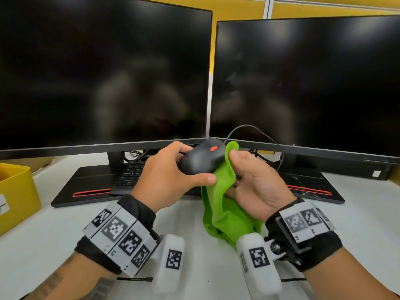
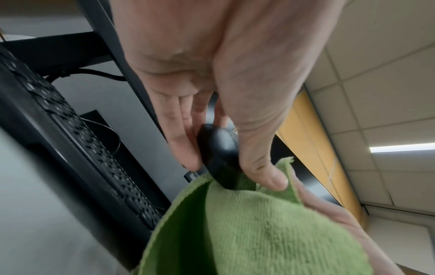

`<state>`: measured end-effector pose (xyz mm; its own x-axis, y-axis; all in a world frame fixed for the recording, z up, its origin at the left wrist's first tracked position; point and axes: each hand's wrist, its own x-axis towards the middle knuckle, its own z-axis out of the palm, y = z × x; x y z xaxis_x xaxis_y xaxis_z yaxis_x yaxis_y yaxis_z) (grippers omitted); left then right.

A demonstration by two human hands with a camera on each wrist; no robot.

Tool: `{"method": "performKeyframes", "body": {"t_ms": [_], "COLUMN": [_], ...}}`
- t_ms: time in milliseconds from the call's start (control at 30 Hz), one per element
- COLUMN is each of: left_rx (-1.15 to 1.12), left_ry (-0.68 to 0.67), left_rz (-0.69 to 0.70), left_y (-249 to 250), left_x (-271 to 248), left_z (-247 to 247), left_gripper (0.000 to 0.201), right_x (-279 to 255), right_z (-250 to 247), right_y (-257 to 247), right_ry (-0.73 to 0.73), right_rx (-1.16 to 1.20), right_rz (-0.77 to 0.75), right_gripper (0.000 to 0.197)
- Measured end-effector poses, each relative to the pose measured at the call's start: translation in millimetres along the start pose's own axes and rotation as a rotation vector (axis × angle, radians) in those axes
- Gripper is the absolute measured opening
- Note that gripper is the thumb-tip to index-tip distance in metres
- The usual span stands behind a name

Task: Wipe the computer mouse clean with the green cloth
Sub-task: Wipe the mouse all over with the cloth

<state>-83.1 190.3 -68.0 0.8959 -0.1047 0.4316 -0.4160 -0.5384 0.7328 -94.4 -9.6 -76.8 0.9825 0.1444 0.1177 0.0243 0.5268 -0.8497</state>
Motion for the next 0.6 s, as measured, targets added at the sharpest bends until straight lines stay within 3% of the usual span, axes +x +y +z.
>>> {"method": "performKeyframes", "body": {"t_ms": [167, 267, 400, 500, 600], "left_rx": [-0.245, -0.337, -0.195, -0.222, -0.244], "left_ry": [-0.19, -0.265, -0.338, -0.456, -0.491], "left_rz": [0.025, 0.007, 0.001, 0.041, 0.024], "left_y": [4.7, 7.1, -8.0, -13.5, -6.3], "left_x": [-2.0, -3.0, 1.0, 0.2, -3.0], "left_z": [4.7, 3.1, 5.5, 11.7, 13.6], "left_gripper": [0.082, 0.096, 0.133, 0.119, 0.072], "right_x": [3.5, 2.3, 1.6, -2.4, -5.4], "right_z": [3.4, 0.9, -3.0, -0.2, 2.3], "right_y": [5.6, 0.0, -4.7, -7.8, -11.8], "right_ry": [0.081, 0.104, 0.002, -0.041, -0.092], "right_rx": [0.049, 0.081, 0.076, 0.099, 0.105], "right_rz": [-0.032, -0.065, -0.061, -0.06, -0.075], "right_gripper": [0.101, 0.079, 0.047, 0.05, 0.052]}}
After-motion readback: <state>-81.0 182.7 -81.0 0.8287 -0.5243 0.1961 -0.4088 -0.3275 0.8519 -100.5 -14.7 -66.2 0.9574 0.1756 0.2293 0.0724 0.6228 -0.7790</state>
